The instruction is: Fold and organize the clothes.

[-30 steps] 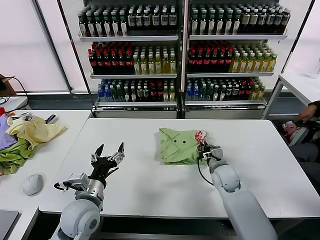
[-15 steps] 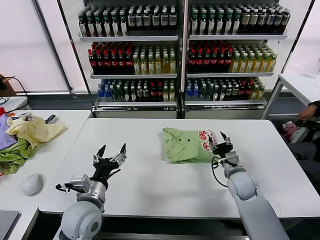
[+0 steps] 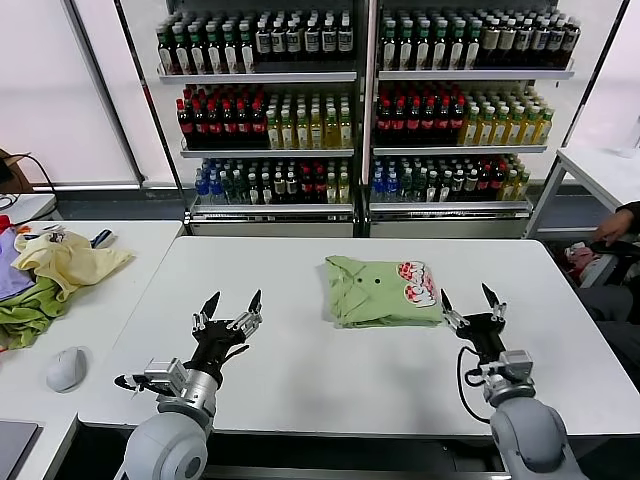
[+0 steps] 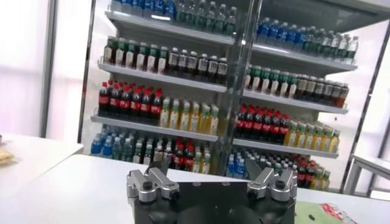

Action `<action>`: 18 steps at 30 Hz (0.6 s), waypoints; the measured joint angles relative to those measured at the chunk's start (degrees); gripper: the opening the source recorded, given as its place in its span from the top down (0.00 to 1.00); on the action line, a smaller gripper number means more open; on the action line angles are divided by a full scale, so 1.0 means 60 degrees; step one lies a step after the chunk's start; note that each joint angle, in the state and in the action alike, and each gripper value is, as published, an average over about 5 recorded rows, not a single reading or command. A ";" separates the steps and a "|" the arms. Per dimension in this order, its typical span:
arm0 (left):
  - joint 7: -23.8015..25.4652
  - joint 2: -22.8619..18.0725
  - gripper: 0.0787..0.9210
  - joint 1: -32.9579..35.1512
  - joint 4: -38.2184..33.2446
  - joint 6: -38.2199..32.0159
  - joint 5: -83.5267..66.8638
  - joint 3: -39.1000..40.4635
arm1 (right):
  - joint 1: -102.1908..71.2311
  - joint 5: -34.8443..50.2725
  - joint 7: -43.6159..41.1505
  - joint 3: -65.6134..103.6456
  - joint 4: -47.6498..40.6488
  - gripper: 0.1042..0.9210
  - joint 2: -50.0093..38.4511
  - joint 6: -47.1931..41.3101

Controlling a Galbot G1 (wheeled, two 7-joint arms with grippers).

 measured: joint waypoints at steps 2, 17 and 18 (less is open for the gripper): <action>0.0016 -0.0012 0.12 0.0072 -0.0085 -0.0012 0.0071 0.0013 | -0.0391 0.0239 -0.0081 0.0240 0.0333 0.12 -0.0031 -0.0098; 0.0079 -0.0129 0.12 0.0528 -0.0571 -0.0071 0.0533 -0.0002 | -0.2029 0.0870 -0.0090 0.1199 0.1819 0.12 0.0068 -0.0215; 0.0089 -0.0134 0.12 0.0561 -0.0599 -0.0077 0.0570 -0.0007 | -0.2086 0.0826 -0.0038 0.1214 0.1880 0.12 0.0088 -0.0189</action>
